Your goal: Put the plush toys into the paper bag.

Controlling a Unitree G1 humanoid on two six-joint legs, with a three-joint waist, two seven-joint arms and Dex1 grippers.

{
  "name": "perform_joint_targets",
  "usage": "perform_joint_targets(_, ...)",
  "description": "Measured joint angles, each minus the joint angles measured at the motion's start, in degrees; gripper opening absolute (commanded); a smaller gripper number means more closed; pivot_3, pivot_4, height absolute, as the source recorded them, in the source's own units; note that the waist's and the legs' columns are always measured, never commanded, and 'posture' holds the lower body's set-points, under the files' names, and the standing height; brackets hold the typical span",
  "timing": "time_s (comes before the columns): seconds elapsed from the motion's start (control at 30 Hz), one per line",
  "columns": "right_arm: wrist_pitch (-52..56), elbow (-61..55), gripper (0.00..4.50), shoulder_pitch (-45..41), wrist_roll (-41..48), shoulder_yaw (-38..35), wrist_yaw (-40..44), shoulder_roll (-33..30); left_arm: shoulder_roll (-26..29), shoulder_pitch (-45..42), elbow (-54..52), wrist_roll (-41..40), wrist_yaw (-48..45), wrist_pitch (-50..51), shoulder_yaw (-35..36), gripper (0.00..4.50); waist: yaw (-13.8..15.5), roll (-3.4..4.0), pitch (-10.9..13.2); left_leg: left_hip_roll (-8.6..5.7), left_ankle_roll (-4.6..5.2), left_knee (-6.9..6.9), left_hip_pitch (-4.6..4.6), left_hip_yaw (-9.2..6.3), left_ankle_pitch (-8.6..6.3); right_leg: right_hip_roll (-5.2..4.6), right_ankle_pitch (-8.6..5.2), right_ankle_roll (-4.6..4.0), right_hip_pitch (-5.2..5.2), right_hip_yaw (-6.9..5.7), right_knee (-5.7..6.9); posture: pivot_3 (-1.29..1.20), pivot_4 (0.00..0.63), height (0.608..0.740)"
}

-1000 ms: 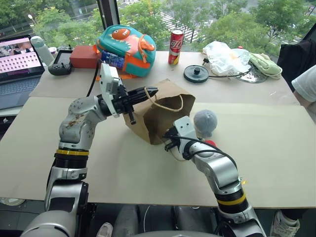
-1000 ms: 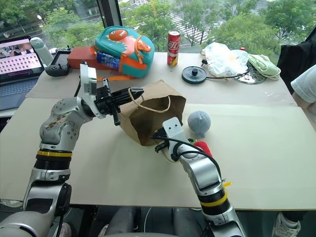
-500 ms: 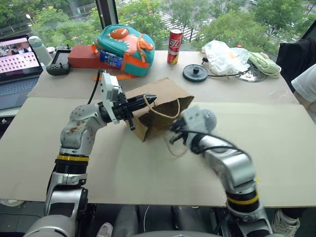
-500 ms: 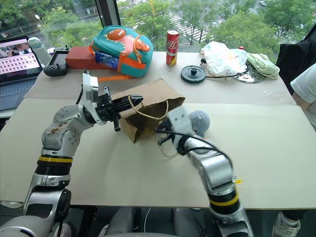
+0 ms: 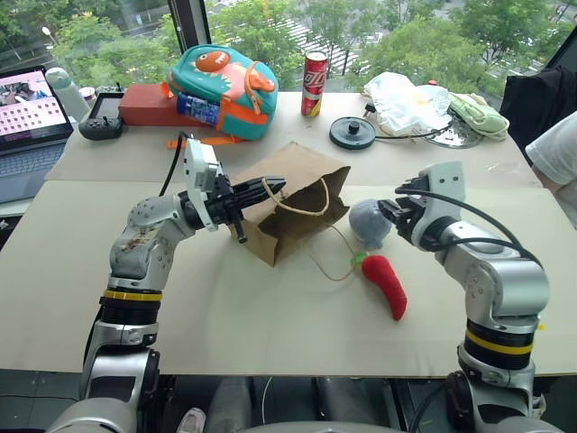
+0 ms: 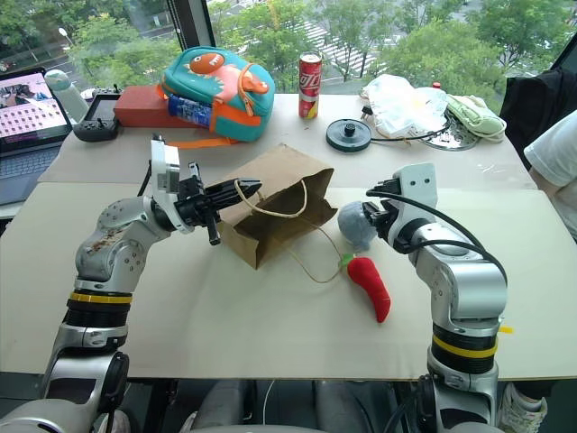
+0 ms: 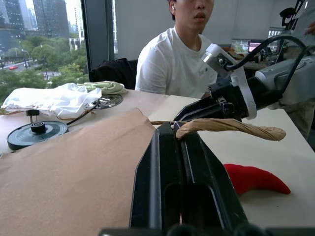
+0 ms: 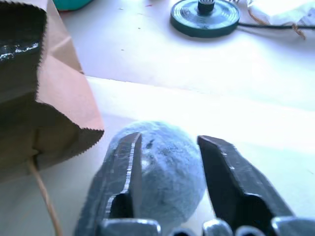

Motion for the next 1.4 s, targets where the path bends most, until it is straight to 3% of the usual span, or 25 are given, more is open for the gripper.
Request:
perform_joint_targets(0.1, 0.01, 0.74, 4.29, -0.01, 0.35, 0.14, -0.52, 1.53, 0.39, 0.0, -0.18, 0.0, 0.42, 0.08, 0.4, 0.0, 0.12, 0.0, 0.0, -0.02, 0.0, 0.02, -0.02, 0.0, 0.0, -0.03, 0.0, 0.0, 0.0, 0.0, -0.01, 0.0, 0.15, 0.733)
perform_joint_targets(0.13, 0.02, 0.82, 4.47, -0.01, 0.37, 0.19, -0.64, 1.83, 0.5, 0.0, -0.24, 0.0, 0.6, 0.08, 0.5, 0.0, 0.12, 0.0, 0.0, -0.02, 0.0, 0.02, -0.02, 0.0, 0.0, -0.03, 0.0, 0.0, 0.01, 0.0, -0.01, 0.0, 0.15, 0.733)
perform_joint_targets(0.6, -4.51, 9.92, 4.47, 0.68, -4.35, 6.38, -6.22, 3.27, 0.51, 0.0, -0.61, -0.14, 1.8, 1.36, 1.39, 0.0, -0.04, 0.0, 0.0, 0.0, 0.0, 0.02, 0.01, 0.0, 0.0, -0.01, 0.0, 0.0, 0.01, 0.0, 0.0, 0.0, 0.15, 0.733)
perform_joint_targets(0.73, -5.4, 9.9, 3.51, 0.68, -4.32, 6.48, -6.55, 3.92, 0.51, 0.0, -0.64, -0.15, 1.88, 1.71, 1.39, 0.0, -0.02, 0.0, 0.0, 0.0, 0.0, 0.02, 0.01, 0.0, 0.0, -0.01, 0.0, 0.0, 0.01, 0.0, 0.01, 0.0, 0.15, 0.733)
perform_joint_targets(0.93, -6.36, 9.89, 1.44, 0.68, -4.31, 6.87, -6.27, 3.5, 0.42, -0.01, -0.64, -0.15, 1.9, 1.81, 1.39, 0.0, 0.0, 0.0, 0.0, 0.0, 0.0, 0.02, 0.01, 0.0, 0.0, -0.01, 0.0, 0.0, 0.01, 0.0, 0.0, 0.0, 0.15, 0.733)
perform_joint_targets(1.13, -7.41, 7.21, 1.44, 1.19, -2.52, 5.57, -3.8, 1.79, 0.0, -0.74, -0.53, -1.43, 2.48, 2.49, 1.93, 0.0, 0.11, 0.01, 0.0, -0.01, 0.0, 0.02, -0.02, 0.0, 0.0, -0.02, 0.0, 0.01, 0.01, 0.0, -0.01, 0.0, 0.15, 0.733)
perform_joint_targets(1.4, -1.67, -10.43, 1.44, 1.79, 12.14, 1.62, 9.19, -5.69, 0.07, -1.71, -0.35, -2.18, 2.71, 3.57, 2.57, 0.0, -0.02, 0.03, 0.02, 0.02, 0.0, 0.0, 0.01, -0.02, 0.0, 0.01, -0.01, 0.01, 0.03, -0.02, -0.02, 0.0, 0.15, 0.733)
